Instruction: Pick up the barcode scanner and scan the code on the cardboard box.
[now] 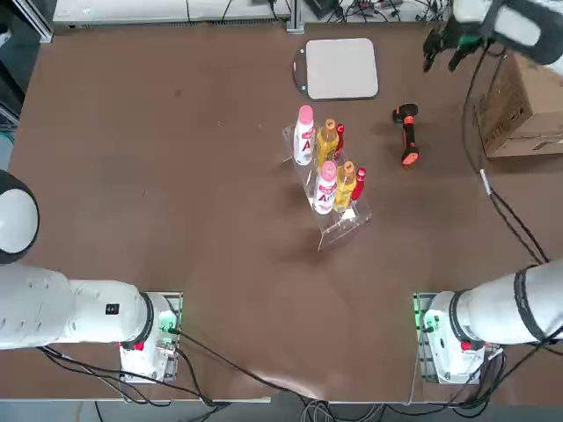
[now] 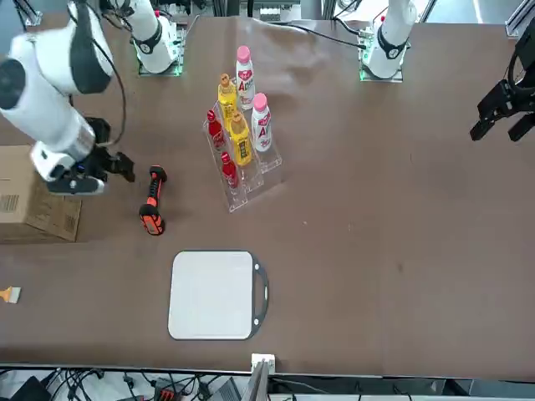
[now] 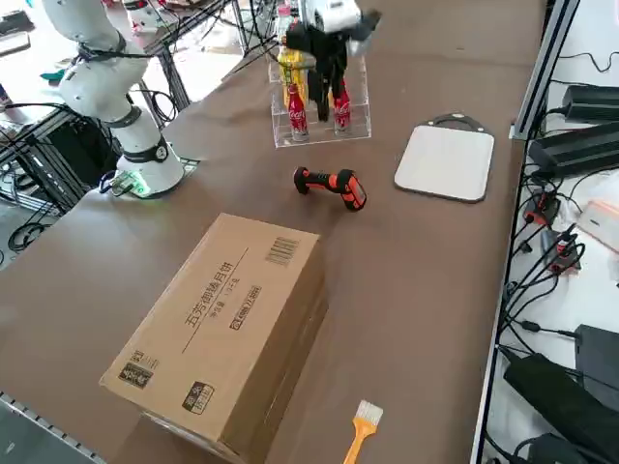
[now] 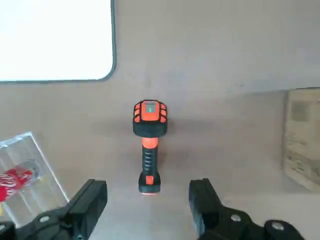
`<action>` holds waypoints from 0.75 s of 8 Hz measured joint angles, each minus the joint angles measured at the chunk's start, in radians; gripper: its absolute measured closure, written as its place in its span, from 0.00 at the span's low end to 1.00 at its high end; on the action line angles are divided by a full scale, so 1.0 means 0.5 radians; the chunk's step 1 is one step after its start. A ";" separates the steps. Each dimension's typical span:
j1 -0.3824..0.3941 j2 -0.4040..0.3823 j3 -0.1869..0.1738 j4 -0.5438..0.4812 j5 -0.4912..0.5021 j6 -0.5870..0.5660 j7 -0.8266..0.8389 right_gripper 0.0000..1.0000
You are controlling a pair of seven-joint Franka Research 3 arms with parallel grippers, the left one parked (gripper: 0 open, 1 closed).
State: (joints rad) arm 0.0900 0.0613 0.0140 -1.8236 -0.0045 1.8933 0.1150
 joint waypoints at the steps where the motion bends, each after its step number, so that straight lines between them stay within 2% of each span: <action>1: -0.040 0.003 -0.005 0.176 0.001 -0.151 0.000 0.00; 4: -0.166 0.051 -0.010 0.554 0.021 -0.471 -0.011 0.00; 6: -0.191 0.098 -0.011 0.682 0.021 -0.617 -0.015 0.00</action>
State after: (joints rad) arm -0.0056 0.1105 0.0087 -1.4827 0.0058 1.5847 0.1075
